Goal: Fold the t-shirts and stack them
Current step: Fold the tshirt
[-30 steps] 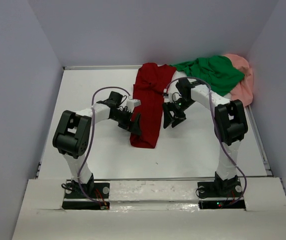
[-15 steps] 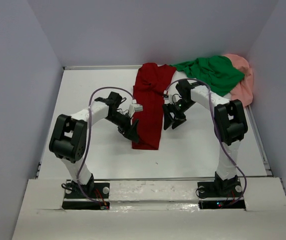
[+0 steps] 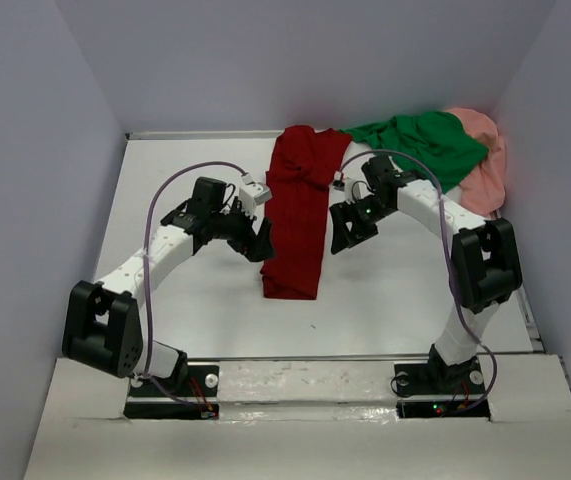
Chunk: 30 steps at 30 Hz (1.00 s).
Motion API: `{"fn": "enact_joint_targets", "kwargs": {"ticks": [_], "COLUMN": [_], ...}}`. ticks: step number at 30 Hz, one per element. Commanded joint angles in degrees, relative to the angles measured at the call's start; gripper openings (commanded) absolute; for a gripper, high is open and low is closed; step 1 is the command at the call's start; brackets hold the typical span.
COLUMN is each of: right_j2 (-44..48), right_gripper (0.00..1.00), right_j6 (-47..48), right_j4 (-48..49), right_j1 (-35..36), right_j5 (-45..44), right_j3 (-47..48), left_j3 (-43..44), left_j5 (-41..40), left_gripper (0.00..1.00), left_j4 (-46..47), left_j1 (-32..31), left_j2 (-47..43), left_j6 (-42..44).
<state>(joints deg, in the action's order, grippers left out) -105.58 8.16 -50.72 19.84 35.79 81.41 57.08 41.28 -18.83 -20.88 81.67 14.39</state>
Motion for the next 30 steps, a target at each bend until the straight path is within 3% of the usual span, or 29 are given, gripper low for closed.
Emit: {"fn": "enact_joint_targets", "kwargs": {"ticks": [1, 7, 9, 15, 22, 30], "right_j2": [5.91, 10.66, 10.31, 5.92, 4.33, 0.29], "right_gripper": [0.76, 0.75, 0.76, 0.76, 0.75, 0.74], "right_j6": [0.89, -0.17, -0.25, 1.06, -1.39, -2.98], "right_j4": [8.7, 14.59, 14.34, 10.2, 12.57, 14.07], "right_j1": [-0.32, -0.32, -0.32, -0.32, -0.32, 5.65], "right_j5": [1.82, 7.27, 7.62, 19.74, 11.59, 5.7], "right_j3": [-3.18, -8.28, -8.37, -7.32, -7.75, -8.2], "left_j3": [-2.59, -6.98, -7.59, -8.3, -8.83, -8.13], "left_j5": [-8.49, -7.53, -7.7, -7.09, -12.45, -14.03], "left_gripper": [0.95, 0.97, 0.97, 0.97, 0.97, 0.96], "left_j4": [10.92, 13.55, 13.64, 14.08, 14.7, 14.61], "left_j1": [0.23, 0.32, 0.49, 2.34, 4.09, 4.45], "left_j2": [-5.38, -8.81, -8.46, -7.14, -5.47, 0.15], "left_j6": [-7.36, -7.45, -6.92, -6.92, -8.59, -9.12]}}
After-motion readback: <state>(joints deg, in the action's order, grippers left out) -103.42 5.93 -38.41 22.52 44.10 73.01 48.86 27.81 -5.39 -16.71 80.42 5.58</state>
